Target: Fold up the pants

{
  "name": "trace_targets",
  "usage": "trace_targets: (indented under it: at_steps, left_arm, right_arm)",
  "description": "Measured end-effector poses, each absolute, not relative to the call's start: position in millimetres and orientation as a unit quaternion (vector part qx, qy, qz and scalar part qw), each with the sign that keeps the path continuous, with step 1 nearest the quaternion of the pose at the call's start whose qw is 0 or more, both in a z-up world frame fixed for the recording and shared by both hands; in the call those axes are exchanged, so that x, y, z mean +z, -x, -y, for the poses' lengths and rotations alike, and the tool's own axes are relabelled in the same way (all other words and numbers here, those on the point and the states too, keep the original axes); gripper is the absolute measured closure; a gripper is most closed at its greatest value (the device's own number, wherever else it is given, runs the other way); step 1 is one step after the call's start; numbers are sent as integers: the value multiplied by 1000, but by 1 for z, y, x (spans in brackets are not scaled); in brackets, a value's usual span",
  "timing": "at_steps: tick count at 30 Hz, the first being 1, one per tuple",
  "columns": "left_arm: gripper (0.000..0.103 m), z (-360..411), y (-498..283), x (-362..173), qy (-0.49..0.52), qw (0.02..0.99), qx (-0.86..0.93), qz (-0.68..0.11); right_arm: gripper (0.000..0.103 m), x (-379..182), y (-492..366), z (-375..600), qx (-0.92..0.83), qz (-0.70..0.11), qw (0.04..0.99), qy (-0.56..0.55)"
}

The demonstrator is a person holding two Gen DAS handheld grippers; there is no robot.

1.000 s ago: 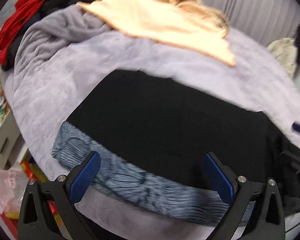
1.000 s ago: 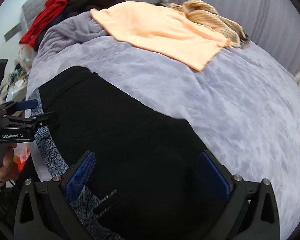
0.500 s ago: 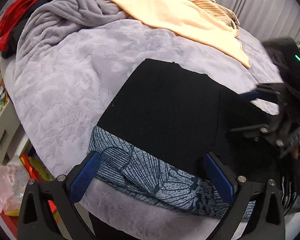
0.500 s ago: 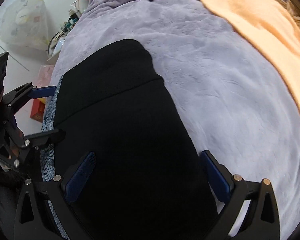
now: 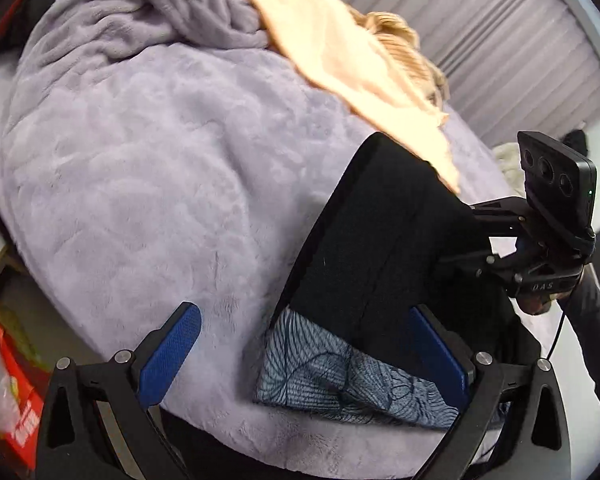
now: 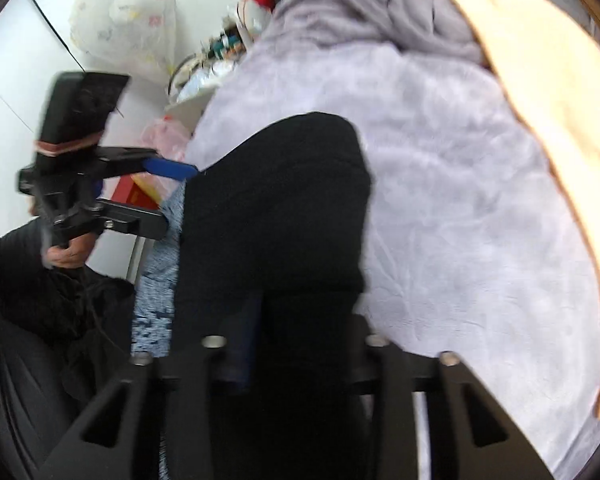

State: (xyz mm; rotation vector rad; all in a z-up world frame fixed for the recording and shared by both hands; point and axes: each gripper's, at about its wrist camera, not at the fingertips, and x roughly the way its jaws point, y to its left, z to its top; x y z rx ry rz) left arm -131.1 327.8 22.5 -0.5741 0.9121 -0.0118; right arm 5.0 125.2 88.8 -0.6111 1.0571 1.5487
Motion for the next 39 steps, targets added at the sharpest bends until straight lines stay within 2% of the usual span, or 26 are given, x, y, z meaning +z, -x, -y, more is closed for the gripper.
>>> trace_targets:
  at_steps: [7, 11, 12, 13, 15, 16, 17, 19, 25, 30, 32, 37, 39]
  left_arm:
    - [0, -316, 93, 39, 181, 881, -125, -419]
    - [0, -277, 65, 31, 170, 835, -220, -475]
    - [6, -264, 60, 29, 141, 834, -211, -490]
    - [40, -254, 57, 27, 107, 836, -196, -501]
    - [60, -245, 52, 22, 74, 827, -180, -527]
    - [67, -248, 51, 23, 83, 823, -177, -534]
    - [69, -249, 51, 26, 85, 822, -174, -536]
    - [72, -245, 54, 31, 78, 824, -159, -538]
    - [74, -222, 64, 51, 38, 837, -137, -528]
    - [76, -201, 72, 79, 17, 843, -138, -520]
    - [77, -193, 73, 89, 10, 843, -145, -518]
    - [77, -166, 70, 108, -11, 850, -141, -508]
    - [77, -155, 70, 114, -16, 851, -138, -507]
  right_arm:
    - [82, 126, 39, -89, 685, -364, 565, 281]
    - [82, 137, 40, -79, 682, -355, 577, 275]
    - [82, 135, 38, -81, 674, -359, 582, 279]
    - [82, 132, 35, -90, 664, -366, 587, 283]
    - [73, 122, 26, -95, 634, -389, 600, 294]
    - [62, 118, 19, -94, 611, -405, 613, 295]
    - [51, 117, 13, -89, 592, -417, 626, 290]
    - [40, 126, 5, -67, 573, -417, 648, 280]
    - [34, 132, 29, 10, 549, -426, 633, 341]
    - [31, 77, 59, 33, 498, -465, 611, 403]
    - [20, 65, 55, 32, 492, -475, 630, 368]
    - [1, 57, 42, 31, 472, -468, 661, 349]
    - [1, 61, 37, 35, 460, -475, 672, 335]
